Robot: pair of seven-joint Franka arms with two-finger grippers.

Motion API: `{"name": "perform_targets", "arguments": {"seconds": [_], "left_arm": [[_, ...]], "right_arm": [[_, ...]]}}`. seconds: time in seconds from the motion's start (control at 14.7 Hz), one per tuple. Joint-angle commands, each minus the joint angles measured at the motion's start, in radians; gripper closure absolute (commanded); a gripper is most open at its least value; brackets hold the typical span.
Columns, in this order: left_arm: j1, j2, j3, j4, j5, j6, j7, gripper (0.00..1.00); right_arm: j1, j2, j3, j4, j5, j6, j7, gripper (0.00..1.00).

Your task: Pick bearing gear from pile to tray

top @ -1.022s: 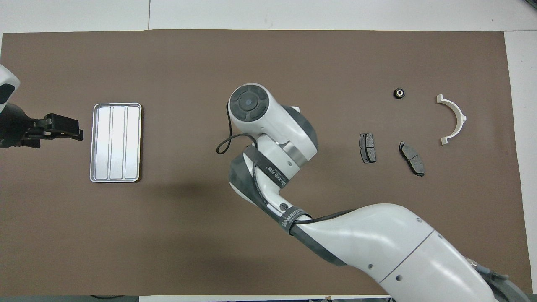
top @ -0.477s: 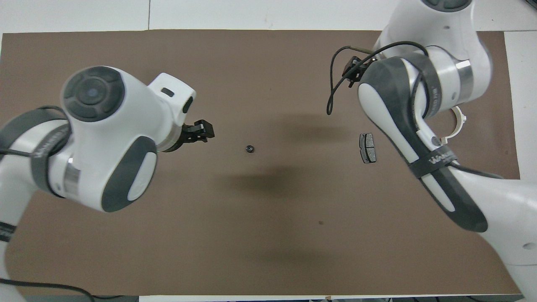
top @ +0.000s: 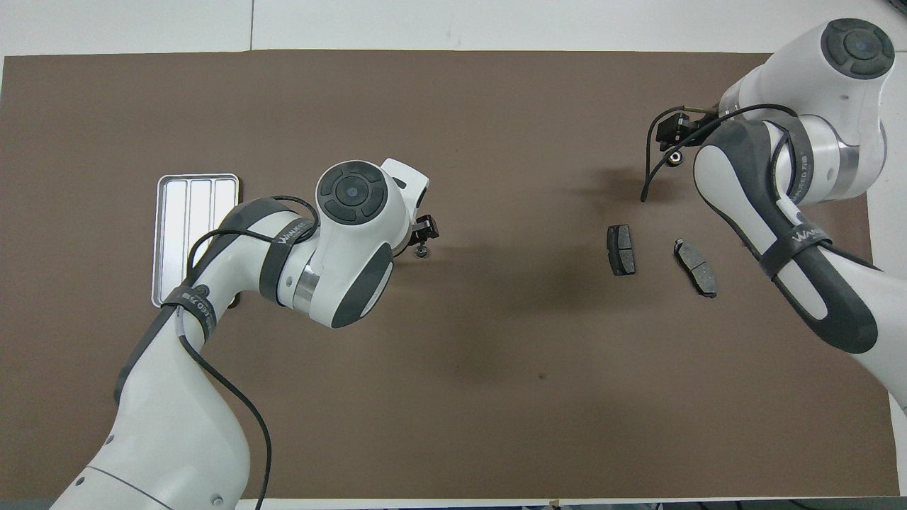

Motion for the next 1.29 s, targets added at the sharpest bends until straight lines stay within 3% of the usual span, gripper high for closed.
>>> {"name": "perform_targets", "arguments": {"seconds": [0.0, 0.41, 0.68, 0.95, 1.02, 1.09, 1.23], "left_arm": [[-0.032, 0.009, 0.018, -0.005, -0.048, 0.054, -0.030, 0.00], [-0.077, 0.007, 0.018, -0.080, -0.097, 0.198, -0.027, 0.00], [-0.074, 0.000, 0.020, -0.116, -0.096, 0.198, -0.020, 0.01], [-0.074, -0.002, 0.020, -0.124, -0.096, 0.201, -0.021, 0.09], [-0.074, -0.002, 0.020, -0.124, -0.096, 0.201, -0.021, 0.12], [-0.072, -0.002, 0.021, -0.124, -0.096, 0.201, -0.021, 0.17], [-0.071, 0.000, 0.021, -0.121, -0.096, 0.203, -0.026, 0.37]], "right_arm": [[-0.012, 0.031, 0.004, -0.022, -0.036, 0.071, 0.005, 0.00], [-0.015, 0.090, -0.001, -0.022, -0.105, 0.160, 0.068, 0.00], [-0.022, 0.116, 0.001, -0.020, -0.102, 0.208, 0.070, 0.00], [-0.022, 0.120, 0.001, -0.022, -0.093, 0.209, 0.108, 0.10], [-0.020, 0.120, 0.001, -0.023, -0.093, 0.209, 0.120, 0.18], [-0.020, 0.120, 0.001, -0.025, -0.093, 0.209, 0.125, 0.34], [-0.020, 0.120, 0.002, -0.030, -0.093, 0.209, 0.127, 0.78]]}}
